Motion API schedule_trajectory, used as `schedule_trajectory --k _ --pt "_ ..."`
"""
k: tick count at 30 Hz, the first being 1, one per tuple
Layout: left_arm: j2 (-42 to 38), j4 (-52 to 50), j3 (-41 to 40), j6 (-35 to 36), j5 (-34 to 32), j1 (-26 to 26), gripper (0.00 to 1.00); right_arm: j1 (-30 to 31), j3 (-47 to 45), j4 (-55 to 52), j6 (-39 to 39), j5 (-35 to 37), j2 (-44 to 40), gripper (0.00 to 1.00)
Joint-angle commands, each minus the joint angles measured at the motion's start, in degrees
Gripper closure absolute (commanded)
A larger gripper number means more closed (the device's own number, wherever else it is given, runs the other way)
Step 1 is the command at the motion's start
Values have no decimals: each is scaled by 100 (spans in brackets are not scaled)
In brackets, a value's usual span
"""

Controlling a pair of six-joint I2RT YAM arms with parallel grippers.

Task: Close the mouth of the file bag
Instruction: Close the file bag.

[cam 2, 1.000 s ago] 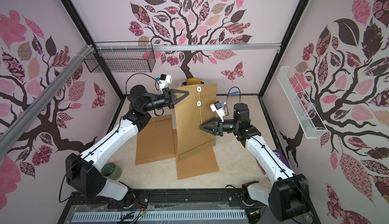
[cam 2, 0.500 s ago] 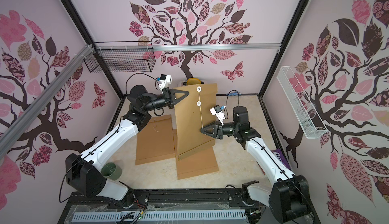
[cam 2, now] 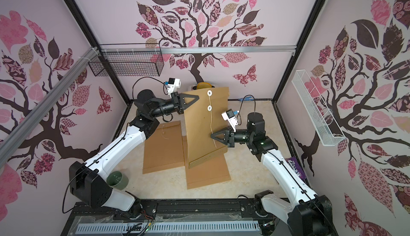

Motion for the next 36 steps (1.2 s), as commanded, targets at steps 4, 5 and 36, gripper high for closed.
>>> schedule_trajectory --k 4,5,36 --pt "82 603 -42 -431 -79 7 100 516 396 88 125 439 199 100" --pt "81 575 -28 -410 -76 7 100 572 416 129 160 445 229 100" --pt "-54 2556 -601 -2406 -367 -36 100 861 312 501 276 923 600 100"
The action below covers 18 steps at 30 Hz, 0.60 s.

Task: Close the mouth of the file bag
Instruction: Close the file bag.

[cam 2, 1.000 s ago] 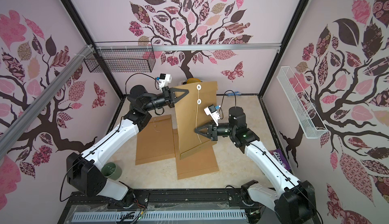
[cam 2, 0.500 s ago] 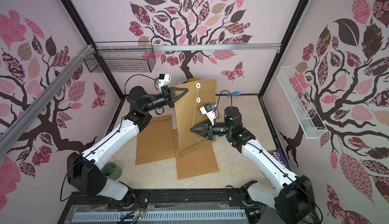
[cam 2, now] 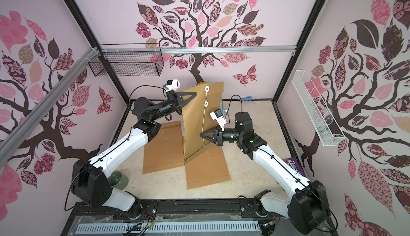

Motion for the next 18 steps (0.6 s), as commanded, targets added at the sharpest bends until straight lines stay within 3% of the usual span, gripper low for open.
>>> schedule_trajectory --k 1,4,11,18 --pt "-111 413 -76 -48 -204 -17 100 46 147 -64 86 5 -14 100" --pt "-44 680 -149 -218 -224 -16 100 44 144 -26 122 64 -91 100" --pt "-174 -64 -231 488 -274 -34 100 233 123 282 448 171 -277 100" --pt "-105 143 -182 337 -347 -84 100 528 246 361 441 234 -116 100"
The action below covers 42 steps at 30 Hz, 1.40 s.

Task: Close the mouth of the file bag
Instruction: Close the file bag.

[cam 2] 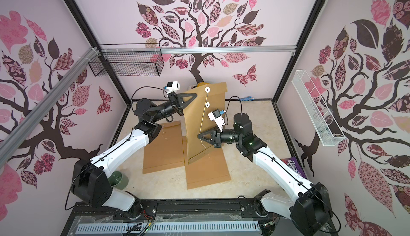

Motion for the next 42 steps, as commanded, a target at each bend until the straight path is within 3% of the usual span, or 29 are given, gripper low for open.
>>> schedule_trajectory --k 1,11,22,42 --pt "-99 286 -22 1 -144 -44 100 238 272 115 -17 73 88 100" --pt "54 1842 -212 -1551 -439 -107 100 307 143 -354 -587 729 28 100" --pt "55 2632 -447 -2447 -743 -321 100 198 0 -157 -602 1034 -29 100" --pt "-162 2722 -631 -2555 -671 -501 100 -816 200 -927 -785 592 70 100"
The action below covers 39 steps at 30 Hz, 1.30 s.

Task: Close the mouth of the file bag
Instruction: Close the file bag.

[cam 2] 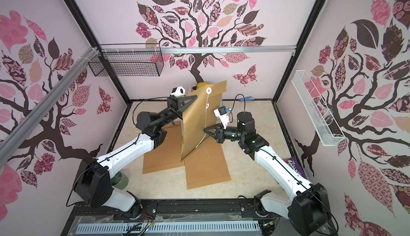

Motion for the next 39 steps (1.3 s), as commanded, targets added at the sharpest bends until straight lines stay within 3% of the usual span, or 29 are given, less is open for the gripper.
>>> schedule_trajectory --k 1,22,27,39 --pt "-215 409 -2 -79 -98 -22 100 -207 279 -508 -131 -118 56 100" --pt "-306 -114 -319 637 113 -15 100 -715 2072 -2649 -723 384 215 100" --pt "-297 -50 -369 612 122 -20 100 -1036 2513 -2883 -595 -20 484 100" --pt "-292 -126 -512 752 218 -18 100 -1078 3526 -3430 -635 -334 887 100"
